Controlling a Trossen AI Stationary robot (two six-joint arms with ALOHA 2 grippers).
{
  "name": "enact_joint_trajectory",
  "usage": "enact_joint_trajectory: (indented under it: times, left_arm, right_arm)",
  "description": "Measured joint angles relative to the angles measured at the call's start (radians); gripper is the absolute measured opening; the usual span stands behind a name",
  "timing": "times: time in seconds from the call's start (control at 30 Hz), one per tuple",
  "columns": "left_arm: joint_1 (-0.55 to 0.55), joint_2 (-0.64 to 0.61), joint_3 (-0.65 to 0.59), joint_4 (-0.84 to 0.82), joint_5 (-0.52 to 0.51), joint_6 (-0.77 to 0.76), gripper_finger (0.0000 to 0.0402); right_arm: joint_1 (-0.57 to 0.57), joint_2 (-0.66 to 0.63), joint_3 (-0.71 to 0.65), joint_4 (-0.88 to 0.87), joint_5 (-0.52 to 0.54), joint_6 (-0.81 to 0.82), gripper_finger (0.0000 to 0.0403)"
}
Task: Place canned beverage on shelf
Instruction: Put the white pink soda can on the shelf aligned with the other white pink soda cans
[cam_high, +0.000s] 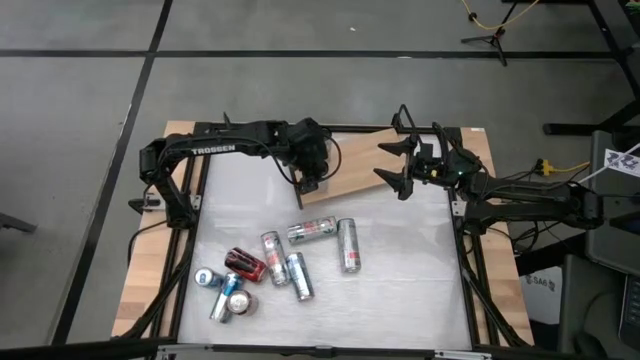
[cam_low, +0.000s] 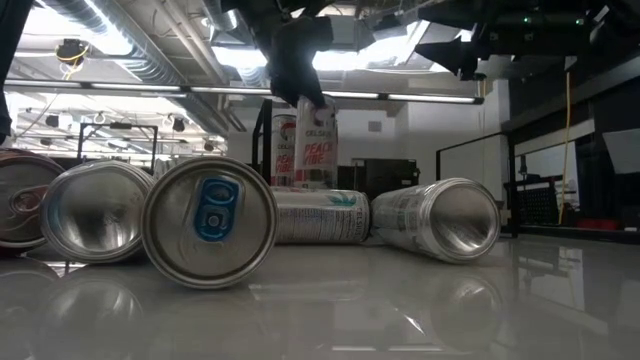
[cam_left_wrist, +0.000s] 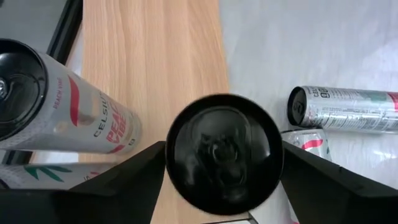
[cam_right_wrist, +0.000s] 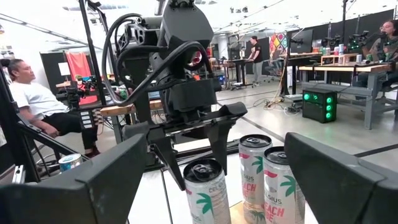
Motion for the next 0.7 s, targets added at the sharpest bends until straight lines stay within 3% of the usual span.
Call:
enact_joint_trajectory:
  times: [0.47,0.7]
  left_arm:
    - [0.003,-0.004,0.0,0.0,-0.002,-0.001,0.0294]
    - [0.005,-0.022,0.0,0.004,-0.024,-0.001,0.0295]
  right_arm:
    - [0.0,0.0,0.0,0.0,-0.002,0.0,0.0376]
    - [0.001,0.0,0.0,0.003,-0.054,0.018,0.0376]
